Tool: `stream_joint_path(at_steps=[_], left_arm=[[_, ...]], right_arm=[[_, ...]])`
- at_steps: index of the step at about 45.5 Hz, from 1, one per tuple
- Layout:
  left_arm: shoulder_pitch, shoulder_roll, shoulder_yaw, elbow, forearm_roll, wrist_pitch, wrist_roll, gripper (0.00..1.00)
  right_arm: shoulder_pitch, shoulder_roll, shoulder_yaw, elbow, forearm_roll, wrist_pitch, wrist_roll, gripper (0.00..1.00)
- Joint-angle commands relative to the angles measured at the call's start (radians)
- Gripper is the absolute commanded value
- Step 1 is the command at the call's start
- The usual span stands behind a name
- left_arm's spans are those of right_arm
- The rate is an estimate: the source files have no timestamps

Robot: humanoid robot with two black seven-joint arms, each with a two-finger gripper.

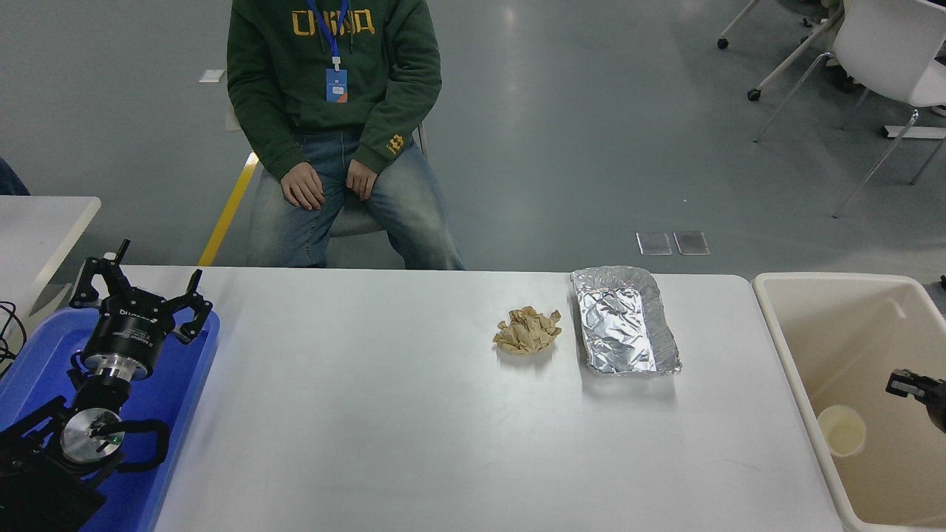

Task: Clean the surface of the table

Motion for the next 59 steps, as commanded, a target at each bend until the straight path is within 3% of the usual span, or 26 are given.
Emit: stream_joint_path(at_steps=[1, 35, 48, 59], left_arm=[[0.0, 0.0, 0.0, 0.0, 0.0, 0.0, 0.0, 1.0], [0.0, 0.0, 0.001, 0.0, 0.0, 0.002, 0.0, 1.0], [0.0, 0.0, 0.001, 0.0, 0.0, 0.002, 0.0, 1.0], [-0.002, 0.0, 0.001, 0.0, -0.002, 0.002, 0.0, 1.0]], right_arm=[[0.002, 0.005, 0.001, -0.034, 0.11, 0.0, -0.003, 1.0], [0.06, -0.009, 0.027, -0.024, 0.433, 0.01, 0.006, 1.0], [0.144, -0.051, 0.64, 0.163, 0.439, 0.013, 0.011, 1.0], [0.085, -0.157, 0.966, 0.534, 0.439, 0.013, 0.011, 1.0]])
